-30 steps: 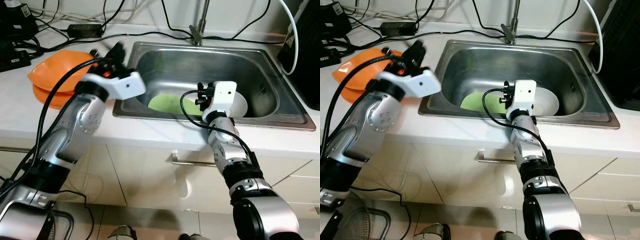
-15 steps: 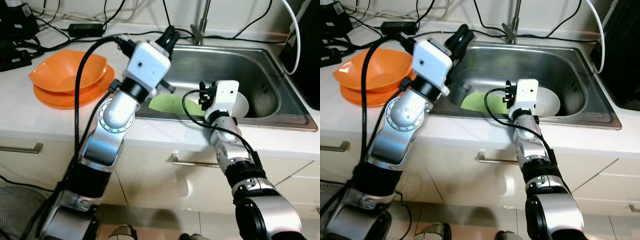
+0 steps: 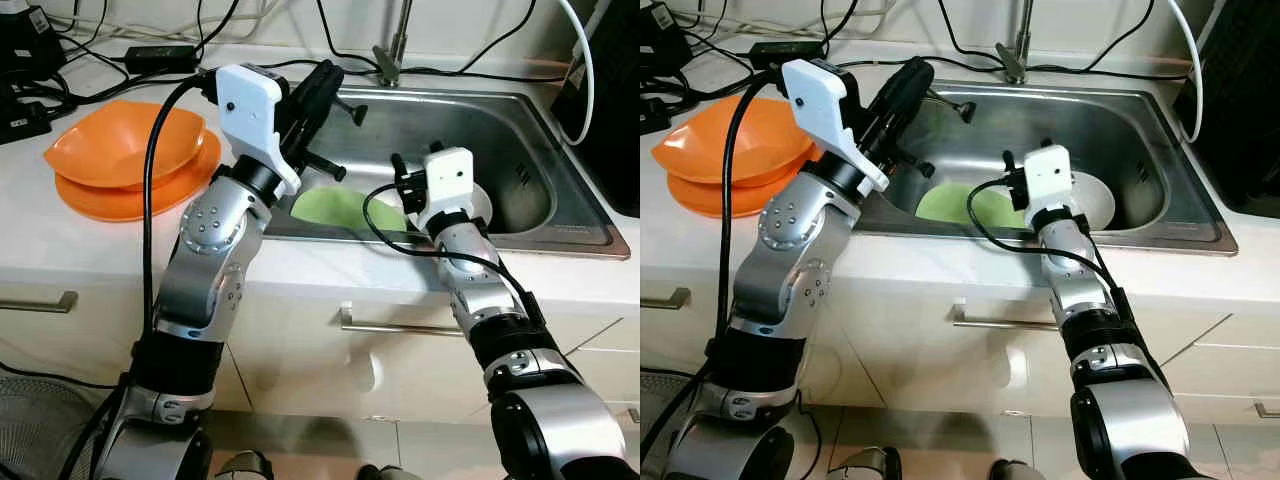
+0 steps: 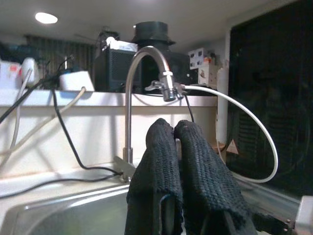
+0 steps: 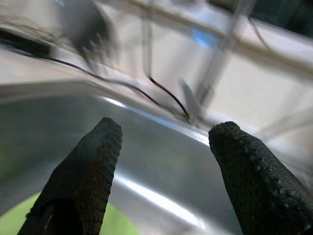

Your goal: Kitchen organization

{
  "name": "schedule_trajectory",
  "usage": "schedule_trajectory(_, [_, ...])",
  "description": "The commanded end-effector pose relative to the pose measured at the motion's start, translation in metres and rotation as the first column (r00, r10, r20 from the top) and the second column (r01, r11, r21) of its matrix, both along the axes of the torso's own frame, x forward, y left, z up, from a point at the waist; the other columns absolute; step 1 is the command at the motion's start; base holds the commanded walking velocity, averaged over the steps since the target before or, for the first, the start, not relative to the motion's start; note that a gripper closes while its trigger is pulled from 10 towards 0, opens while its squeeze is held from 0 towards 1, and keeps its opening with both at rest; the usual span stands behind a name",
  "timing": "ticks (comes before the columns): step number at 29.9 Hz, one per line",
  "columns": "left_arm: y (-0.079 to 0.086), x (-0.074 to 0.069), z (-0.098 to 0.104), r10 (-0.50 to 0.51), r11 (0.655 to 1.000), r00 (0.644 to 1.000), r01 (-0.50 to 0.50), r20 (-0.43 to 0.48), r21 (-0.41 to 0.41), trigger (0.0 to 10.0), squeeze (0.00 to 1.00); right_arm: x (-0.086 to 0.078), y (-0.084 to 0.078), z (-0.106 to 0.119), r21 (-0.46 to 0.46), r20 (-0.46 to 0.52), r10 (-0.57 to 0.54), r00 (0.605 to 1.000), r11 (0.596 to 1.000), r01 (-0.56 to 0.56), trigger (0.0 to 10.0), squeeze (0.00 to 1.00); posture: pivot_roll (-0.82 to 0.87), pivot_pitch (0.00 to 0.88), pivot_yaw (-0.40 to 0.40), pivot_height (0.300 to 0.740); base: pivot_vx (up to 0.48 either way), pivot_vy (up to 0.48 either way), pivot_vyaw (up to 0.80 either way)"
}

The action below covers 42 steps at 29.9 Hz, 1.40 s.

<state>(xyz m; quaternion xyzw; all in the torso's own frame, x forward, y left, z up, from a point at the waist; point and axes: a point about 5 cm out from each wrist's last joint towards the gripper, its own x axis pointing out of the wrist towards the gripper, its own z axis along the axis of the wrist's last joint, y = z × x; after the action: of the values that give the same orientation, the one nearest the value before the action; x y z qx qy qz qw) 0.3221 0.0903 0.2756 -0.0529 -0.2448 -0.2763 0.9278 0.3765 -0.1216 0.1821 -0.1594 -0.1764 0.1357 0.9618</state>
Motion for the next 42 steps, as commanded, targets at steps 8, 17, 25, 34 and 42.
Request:
schedule_trajectory(8, [0.013,-0.003,-0.003,-0.058,0.995,0.997,0.053,-0.060,-0.079,10.0,0.00,-0.006,0.020,0.012,-0.064,0.060,0.150,0.987,0.987,-0.146,10.0,1.00,0.10,0.087,-0.012,0.740,0.000,0.000,0.00])
schedule_trajectory(17, [0.011,-0.005,-0.006,-0.101,0.992,0.991,0.094,-0.084,-0.078,10.0,0.00,-0.007,0.023,0.014,-0.073,0.075,0.176,0.981,0.983,-0.171,10.0,0.00,0.09,0.084,-0.009,0.740,0.000,0.000,0.00])
schedule_trajectory(25, [0.006,-0.008,-0.014,-0.128,0.992,0.986,0.129,-0.110,-0.001,10.0,0.00,-0.008,0.029,0.017,-0.064,0.090,0.191,0.978,0.981,-0.185,10.0,0.00,0.10,0.085,-0.002,0.740,0.000,0.000,0.00])
schedule_trajectory(34, [0.000,-0.009,-0.022,-0.168,0.985,0.974,0.173,-0.151,0.023,10.0,0.00,-0.009,0.032,0.019,-0.046,0.097,0.195,0.976,0.980,-0.192,10.0,0.00,0.09,0.084,0.007,0.740,0.000,0.000,0.00])
schedule_trajectory(42, [-0.002,-0.010,-0.028,-0.191,0.979,0.966,0.200,-0.176,0.033,10.0,0.00,-0.012,0.036,0.017,-0.021,0.090,0.214,0.973,0.977,-0.213,4.6,0.00,0.09,0.088,0.013,0.740,0.000,0.000,0.00])
